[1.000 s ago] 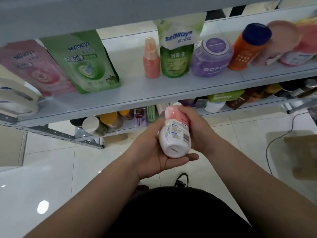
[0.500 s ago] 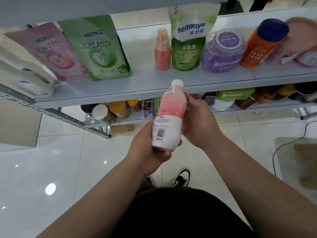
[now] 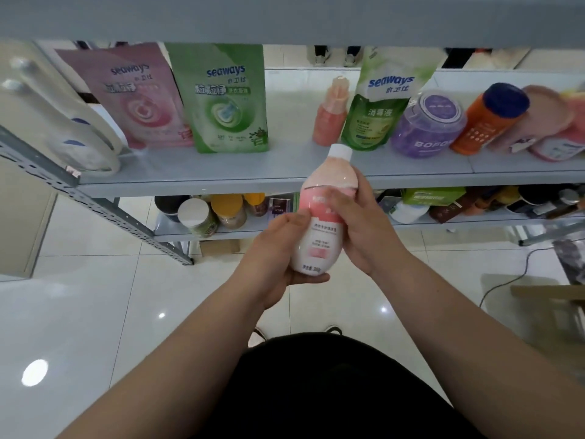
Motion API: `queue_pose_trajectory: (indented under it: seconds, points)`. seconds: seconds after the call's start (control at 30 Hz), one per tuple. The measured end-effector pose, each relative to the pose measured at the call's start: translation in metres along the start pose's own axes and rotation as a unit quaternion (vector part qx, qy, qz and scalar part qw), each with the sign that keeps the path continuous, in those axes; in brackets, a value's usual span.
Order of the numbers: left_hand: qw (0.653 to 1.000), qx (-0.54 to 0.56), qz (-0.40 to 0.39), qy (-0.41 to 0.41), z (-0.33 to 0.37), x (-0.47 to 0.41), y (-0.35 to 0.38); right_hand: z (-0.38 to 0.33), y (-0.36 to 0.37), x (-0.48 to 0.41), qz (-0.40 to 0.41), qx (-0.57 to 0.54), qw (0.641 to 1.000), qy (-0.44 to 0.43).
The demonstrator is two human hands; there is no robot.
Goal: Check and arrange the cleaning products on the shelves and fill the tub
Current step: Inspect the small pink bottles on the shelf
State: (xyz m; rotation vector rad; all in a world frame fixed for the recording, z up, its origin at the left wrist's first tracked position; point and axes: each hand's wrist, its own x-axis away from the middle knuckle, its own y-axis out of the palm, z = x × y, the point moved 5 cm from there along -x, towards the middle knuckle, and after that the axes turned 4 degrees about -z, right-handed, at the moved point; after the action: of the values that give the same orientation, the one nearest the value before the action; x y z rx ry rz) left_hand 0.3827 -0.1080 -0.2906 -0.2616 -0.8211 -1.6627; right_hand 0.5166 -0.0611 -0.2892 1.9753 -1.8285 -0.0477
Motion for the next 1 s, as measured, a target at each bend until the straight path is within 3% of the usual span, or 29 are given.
queue_pose_trajectory:
  seconds: [0.13, 0.23, 0.3, 0.4, 0.5, 0.67, 0.77, 0.87, 1.0]
  points:
    - [0.999, 0.022, 0.014, 0.044, 0.006, 0.000, -0.027, -0.007, 0.027, -0.001, -0.055, 0.030, 0.998, -0.010]
    - [0.999, 0.037, 0.020, 0.004, 0.006, 0.002, -0.040, -0.003, 0.043, 0.003, -0.075, 0.059, 0.995, -0.018]
    - [0.994, 0.080, -0.060, -0.051, 0.003, 0.005, -0.041, -0.001, 0.051, 0.008, -0.087, 0.071, 0.993, -0.045]
    - [0.953, 0.174, -0.209, -0.131, -0.003, 0.016, -0.040, 0.001, 0.062, 0.014, -0.093, 0.094, 0.987, -0.092]
    - [0.933, 0.203, -0.259, -0.142, -0.004, 0.017, -0.047, 0.001, 0.070, 0.015, -0.101, 0.082, 0.987, -0.099]
    - [0.986, 0.106, -0.115, -0.060, 0.008, 0.007, -0.058, 0.009, 0.070, -0.001, -0.076, 0.092, 0.991, -0.068]
    - [0.998, 0.054, -0.024, 0.012, 0.015, -0.002, -0.063, 0.024, 0.060, -0.015, 0.017, 0.098, 0.995, -0.024]
    - [0.995, 0.077, 0.010, 0.060, 0.022, -0.004, -0.062, 0.038, 0.046, -0.029, 0.102, -0.031, 0.993, 0.048]
    - [0.994, 0.065, -0.034, 0.083, 0.029, -0.011, -0.049, 0.039, 0.035, -0.043, 0.110, -0.135, 0.979, 0.104]
